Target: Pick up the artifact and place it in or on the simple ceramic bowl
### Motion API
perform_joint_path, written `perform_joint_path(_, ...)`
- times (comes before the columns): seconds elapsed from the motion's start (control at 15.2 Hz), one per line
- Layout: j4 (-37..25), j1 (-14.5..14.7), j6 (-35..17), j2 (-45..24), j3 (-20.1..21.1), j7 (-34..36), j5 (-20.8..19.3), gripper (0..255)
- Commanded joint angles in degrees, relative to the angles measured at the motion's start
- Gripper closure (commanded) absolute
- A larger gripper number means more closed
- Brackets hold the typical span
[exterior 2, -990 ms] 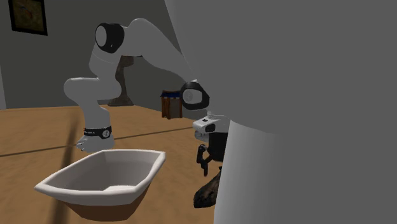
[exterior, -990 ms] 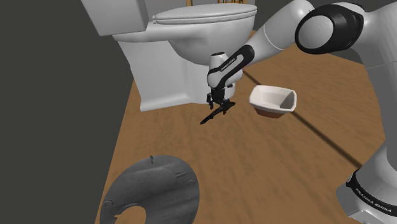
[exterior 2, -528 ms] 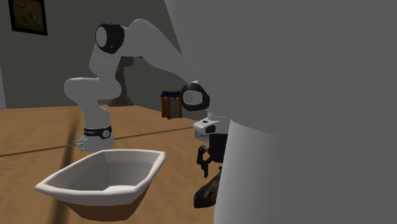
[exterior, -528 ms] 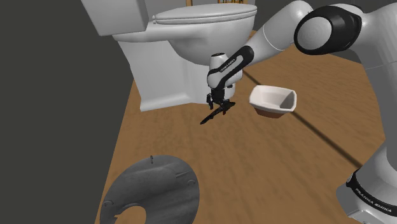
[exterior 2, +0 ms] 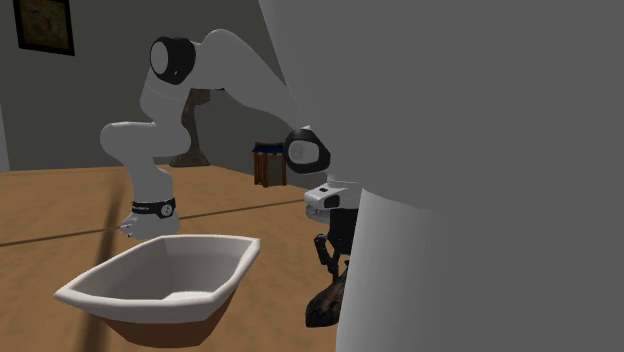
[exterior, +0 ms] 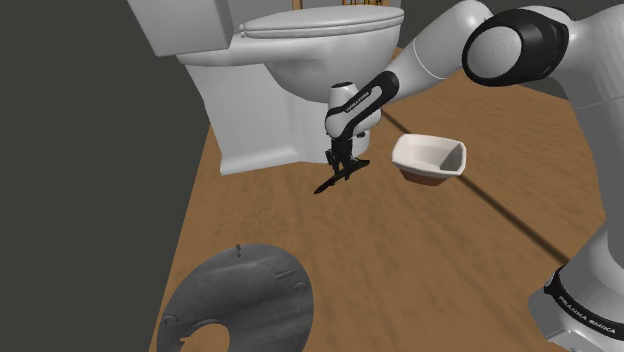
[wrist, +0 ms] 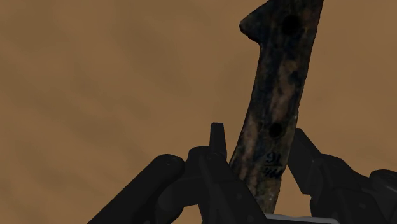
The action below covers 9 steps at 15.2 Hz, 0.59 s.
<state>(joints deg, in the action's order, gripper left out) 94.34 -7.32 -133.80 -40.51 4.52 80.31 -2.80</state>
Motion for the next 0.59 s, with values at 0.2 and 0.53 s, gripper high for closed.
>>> perform_joint_path(0.2, 0.51, -0.1, 0.79, 1.03, 0.06, -0.07, 0.08, 255)
perform_joint_path(0.53, 0.54, -0.21, 3.31, 3.59, 0.22, -0.14, 0.27, 255)
